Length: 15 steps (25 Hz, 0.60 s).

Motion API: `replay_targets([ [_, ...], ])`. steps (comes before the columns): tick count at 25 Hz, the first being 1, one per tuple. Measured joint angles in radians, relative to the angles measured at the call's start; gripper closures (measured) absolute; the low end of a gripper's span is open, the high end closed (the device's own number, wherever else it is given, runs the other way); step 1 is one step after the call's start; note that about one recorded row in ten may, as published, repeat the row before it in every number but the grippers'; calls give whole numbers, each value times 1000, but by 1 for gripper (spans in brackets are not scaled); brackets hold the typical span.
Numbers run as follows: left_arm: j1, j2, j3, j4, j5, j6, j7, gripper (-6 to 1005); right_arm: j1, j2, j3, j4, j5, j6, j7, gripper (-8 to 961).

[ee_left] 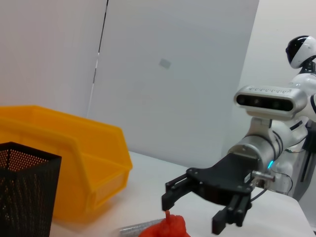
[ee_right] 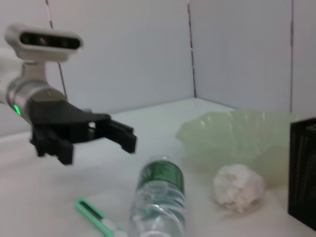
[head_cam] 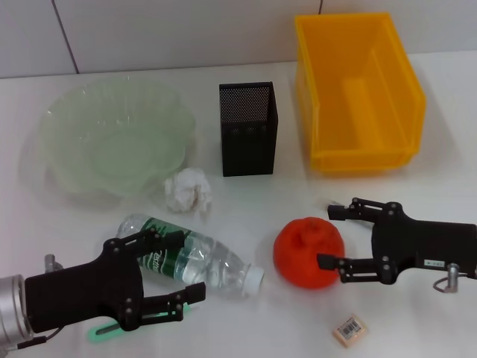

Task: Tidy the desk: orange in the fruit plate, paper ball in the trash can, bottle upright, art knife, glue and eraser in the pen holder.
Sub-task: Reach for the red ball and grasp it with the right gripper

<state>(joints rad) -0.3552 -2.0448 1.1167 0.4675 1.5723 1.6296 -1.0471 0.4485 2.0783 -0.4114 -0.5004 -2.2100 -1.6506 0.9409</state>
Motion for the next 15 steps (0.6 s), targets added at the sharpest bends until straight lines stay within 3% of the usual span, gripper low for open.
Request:
replay_targets([
  [15, 11, -8, 0, 0, 7, 4, 1, 141, 36, 3, -44, 81, -2, 127, -1, 153],
])
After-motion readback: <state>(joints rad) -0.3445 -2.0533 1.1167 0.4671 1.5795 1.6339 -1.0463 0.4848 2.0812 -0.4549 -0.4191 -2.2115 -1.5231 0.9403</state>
